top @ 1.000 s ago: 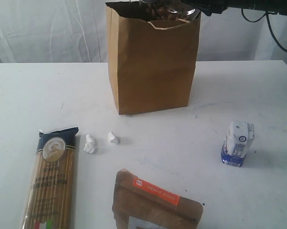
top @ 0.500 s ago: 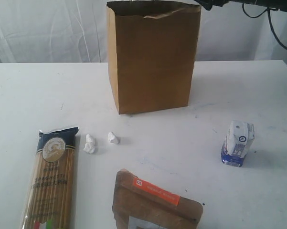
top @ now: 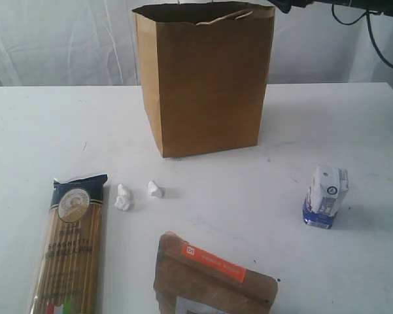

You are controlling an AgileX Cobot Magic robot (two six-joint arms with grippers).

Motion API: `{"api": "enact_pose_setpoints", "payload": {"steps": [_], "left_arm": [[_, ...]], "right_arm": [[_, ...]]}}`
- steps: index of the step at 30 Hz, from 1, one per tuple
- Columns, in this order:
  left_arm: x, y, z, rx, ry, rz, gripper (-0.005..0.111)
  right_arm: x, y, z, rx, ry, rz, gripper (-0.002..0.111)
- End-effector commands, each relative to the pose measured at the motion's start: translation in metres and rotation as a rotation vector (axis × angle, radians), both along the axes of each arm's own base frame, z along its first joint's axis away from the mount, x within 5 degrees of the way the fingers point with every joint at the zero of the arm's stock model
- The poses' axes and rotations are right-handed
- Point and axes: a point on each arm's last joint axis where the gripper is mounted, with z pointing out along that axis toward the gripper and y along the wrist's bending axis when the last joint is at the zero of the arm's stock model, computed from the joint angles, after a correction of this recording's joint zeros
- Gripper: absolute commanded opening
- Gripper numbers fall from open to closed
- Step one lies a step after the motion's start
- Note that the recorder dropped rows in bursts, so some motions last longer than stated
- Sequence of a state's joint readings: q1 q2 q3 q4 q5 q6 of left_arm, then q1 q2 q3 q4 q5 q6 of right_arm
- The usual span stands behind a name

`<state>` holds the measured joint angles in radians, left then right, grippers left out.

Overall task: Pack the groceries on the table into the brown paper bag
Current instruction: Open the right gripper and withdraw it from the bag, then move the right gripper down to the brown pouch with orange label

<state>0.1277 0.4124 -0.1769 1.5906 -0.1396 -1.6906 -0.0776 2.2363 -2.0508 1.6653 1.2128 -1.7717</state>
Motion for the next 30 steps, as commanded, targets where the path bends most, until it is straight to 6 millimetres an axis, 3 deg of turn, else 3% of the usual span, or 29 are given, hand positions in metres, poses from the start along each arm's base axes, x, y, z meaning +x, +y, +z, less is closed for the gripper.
{"api": "enact_pose_setpoints", "payload": {"steps": [1,5,8,11,14,18,24,26,30], "left_arm": [[-0.001,-0.001,-0.002,0.014,0.004,-0.011,0.000],[0.000,-0.005,-0.002,0.007,0.001,-0.054,0.000],[0.000,-0.007,-0.002,0.009,0.001,-0.080,0.000],[0.000,-0.008,-0.002,0.035,0.005,-0.092,0.000],[0.000,-0.006,-0.002,0.042,0.006,-0.078,0.000],[0.000,-0.004,-0.002,0.047,0.008,-0.052,0.000],[0.000,-0.002,-0.002,0.050,0.008,-0.034,0.000],[0.000,-0.003,-0.002,0.049,0.008,-0.041,0.000],[0.000,-0.008,-0.002,0.036,0.005,-0.091,0.000]], "right_arm": [[-0.007,-0.009,0.019,0.020,-0.003,-0.010,0.105],[-0.013,-0.031,0.041,0.049,0.087,-0.100,0.105],[-0.018,-0.058,0.056,0.038,0.161,-0.237,0.102],[-0.028,-0.083,0.069,-0.002,0.272,-0.387,0.090],[-0.041,-0.102,0.074,-0.060,0.409,-0.484,0.061],[-0.056,-0.119,0.072,-0.125,0.607,-0.593,-0.001],[-0.069,-0.144,0.064,-0.087,0.885,-0.770,0.000],[-0.076,-0.147,0.078,-0.077,0.846,-0.850,0.000],[-0.109,-0.149,0.141,0.018,0.557,-1.080,0.000]]}}
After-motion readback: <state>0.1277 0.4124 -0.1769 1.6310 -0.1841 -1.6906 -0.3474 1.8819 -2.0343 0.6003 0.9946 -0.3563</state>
